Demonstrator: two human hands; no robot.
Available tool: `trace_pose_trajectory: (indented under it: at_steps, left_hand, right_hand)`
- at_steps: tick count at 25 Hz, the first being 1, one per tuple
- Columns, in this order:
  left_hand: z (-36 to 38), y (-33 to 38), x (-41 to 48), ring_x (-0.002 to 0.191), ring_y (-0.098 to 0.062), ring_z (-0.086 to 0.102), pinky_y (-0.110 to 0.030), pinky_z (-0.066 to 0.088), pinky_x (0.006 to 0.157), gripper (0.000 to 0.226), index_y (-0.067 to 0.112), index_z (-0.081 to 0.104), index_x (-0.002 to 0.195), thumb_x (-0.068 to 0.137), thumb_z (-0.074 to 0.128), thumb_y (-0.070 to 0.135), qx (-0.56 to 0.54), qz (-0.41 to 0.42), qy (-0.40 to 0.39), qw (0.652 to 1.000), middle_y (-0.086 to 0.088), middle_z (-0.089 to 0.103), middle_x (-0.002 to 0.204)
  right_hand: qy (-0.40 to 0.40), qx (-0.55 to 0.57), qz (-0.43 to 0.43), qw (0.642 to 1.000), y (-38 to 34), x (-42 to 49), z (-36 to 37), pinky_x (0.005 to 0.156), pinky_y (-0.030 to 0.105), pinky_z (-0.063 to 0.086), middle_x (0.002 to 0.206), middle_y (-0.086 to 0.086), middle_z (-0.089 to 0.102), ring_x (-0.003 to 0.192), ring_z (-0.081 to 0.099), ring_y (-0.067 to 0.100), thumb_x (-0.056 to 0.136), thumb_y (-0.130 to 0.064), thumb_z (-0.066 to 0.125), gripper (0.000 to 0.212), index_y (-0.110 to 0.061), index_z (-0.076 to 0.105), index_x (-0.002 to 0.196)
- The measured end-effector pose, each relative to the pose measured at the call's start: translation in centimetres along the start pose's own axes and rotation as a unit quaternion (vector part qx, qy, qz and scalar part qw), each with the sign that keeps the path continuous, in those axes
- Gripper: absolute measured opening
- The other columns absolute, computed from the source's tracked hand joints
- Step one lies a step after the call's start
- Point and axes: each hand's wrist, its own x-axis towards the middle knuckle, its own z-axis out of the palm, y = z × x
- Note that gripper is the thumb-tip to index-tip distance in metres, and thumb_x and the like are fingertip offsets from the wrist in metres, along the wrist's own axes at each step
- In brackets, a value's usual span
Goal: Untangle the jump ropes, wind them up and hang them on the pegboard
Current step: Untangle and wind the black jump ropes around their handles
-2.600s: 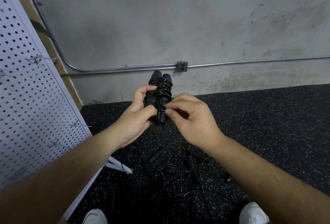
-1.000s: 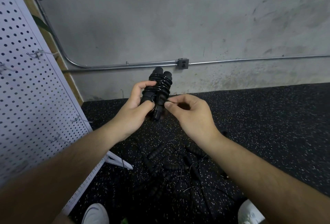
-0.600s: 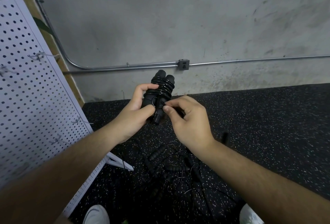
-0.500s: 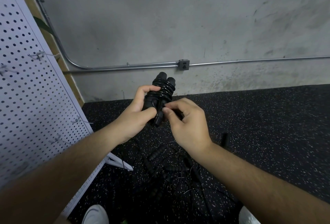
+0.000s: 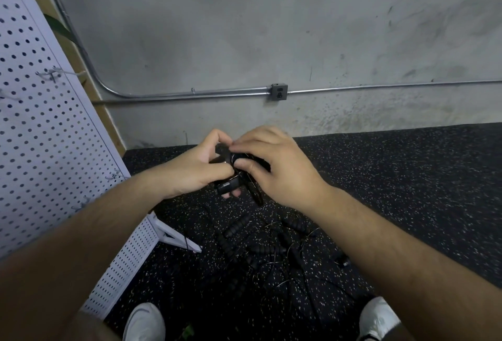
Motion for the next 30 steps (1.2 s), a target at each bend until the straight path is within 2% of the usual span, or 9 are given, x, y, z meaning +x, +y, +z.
trace_pose_trajectory:
  at_steps: [4,8,11,16,21,23,25,28,30]
  left_hand:
    - [0.3,-0.4,0.3,0.09,-0.041,0.072,-0.042,0.061,0.076,0.025,0.019,0.057,0.126,0.103,0.053,0.009,0.002,0.015,0.02,1.0,-0.027,0.071,0.102]
    - [0.9,-1.6,1.2,0.09,-0.038,0.07,-0.045,0.058,0.079,0.032,0.021,0.061,0.126,0.098,0.054,0.035,-0.036,0.021,0.094,0.995,-0.026,0.068,0.113]
    - [1.2,-2.4,1.8,0.085,-0.037,0.073,-0.052,0.059,0.085,0.022,0.021,0.061,0.122,0.104,0.053,0.029,0.038,0.022,0.132,0.99,-0.016,0.071,0.104]
    - [2.3,-2.8,2.0,0.09,-0.021,0.072,-0.03,0.061,0.07,0.023,0.028,0.059,0.121,0.104,0.051,0.013,0.114,0.02,0.126,0.985,-0.01,0.069,0.111]
    - [3.8,-3.6,2.0,0.084,-0.003,0.065,-0.019,0.049,0.066,0.027,0.031,0.06,0.118,0.104,0.05,0.01,0.131,0.036,0.097,0.986,0.004,0.067,0.105]
    - [4.0,-4.0,1.7,0.084,-0.013,0.068,-0.03,0.056,0.065,0.026,0.026,0.061,0.123,0.105,0.05,0.01,0.117,0.028,0.102,0.987,-0.001,0.068,0.106]
    - [3.5,-4.2,1.1,0.088,-0.019,0.07,-0.034,0.059,0.068,0.028,0.026,0.062,0.125,0.105,0.05,0.011,0.094,0.011,0.136,0.986,-0.002,0.07,0.108]
    - [2.1,-4.4,0.3,0.095,-0.02,0.07,-0.034,0.061,0.07,0.025,0.026,0.062,0.121,0.106,0.048,0.012,0.052,0.003,0.201,0.978,-0.001,0.07,0.112]
    - [1.1,-4.7,0.0,0.095,-0.02,0.07,-0.033,0.061,0.069,0.022,0.025,0.06,0.119,0.106,0.048,0.011,0.029,0.006,0.23,0.973,0.0,0.069,0.115]
  right_hand:
    - [0.01,0.038,0.07,0.997,0.8,0.2,0.0,0.085,0.034,0.05,0.096,-0.006,0.063,0.092,0.059,0.014,0.092,-0.021,0.07,0.011,-0.011,0.073,0.093]
    - [0.027,-0.002,0.121,0.992,0.9,0.4,-0.2,0.076,0.026,0.046,0.093,-0.007,0.06,0.086,0.056,0.012,0.096,-0.025,0.066,0.013,-0.012,0.069,0.093]
    - [0.028,-0.046,0.116,0.992,0.9,0.3,-0.2,0.076,0.031,0.049,0.096,-0.003,0.064,0.085,0.061,0.017,0.096,-0.026,0.064,0.015,-0.012,0.068,0.096]
    - [0.027,-0.042,0.159,0.986,1.5,0.6,-0.4,0.073,0.033,0.05,0.098,-0.003,0.062,0.082,0.063,0.019,0.098,-0.026,0.062,0.012,-0.014,0.065,0.094]
    - [0.033,0.07,0.283,0.956,2.0,0.7,-0.8,0.045,0.022,0.047,0.089,-0.002,0.064,0.052,0.068,0.012,0.101,-0.03,0.06,0.019,-0.012,0.062,0.097]
    - [0.036,0.065,0.29,0.954,2.1,0.4,-0.3,0.055,0.025,0.05,0.076,-0.006,0.066,0.056,0.067,0.009,0.099,-0.033,0.063,0.018,-0.016,0.066,0.097]
    - [0.034,0.043,0.264,0.963,2.2,-0.1,0.2,0.069,0.029,0.053,0.079,-0.01,0.068,0.071,0.066,0.007,0.098,-0.038,0.063,0.021,-0.02,0.071,0.105]
    - [0.005,-0.002,0.184,0.983,1.5,-1.6,1.3,0.086,0.032,0.055,0.12,-0.005,0.066,0.097,0.065,0.011,0.098,-0.048,0.058,0.046,-0.027,0.056,0.139]
    - [-0.023,-0.072,0.108,0.991,1.0,-2.4,2.7,0.091,0.037,0.052,0.134,0.0,0.061,0.111,0.062,0.018,0.097,-0.054,0.057,0.057,-0.026,0.05,0.146]
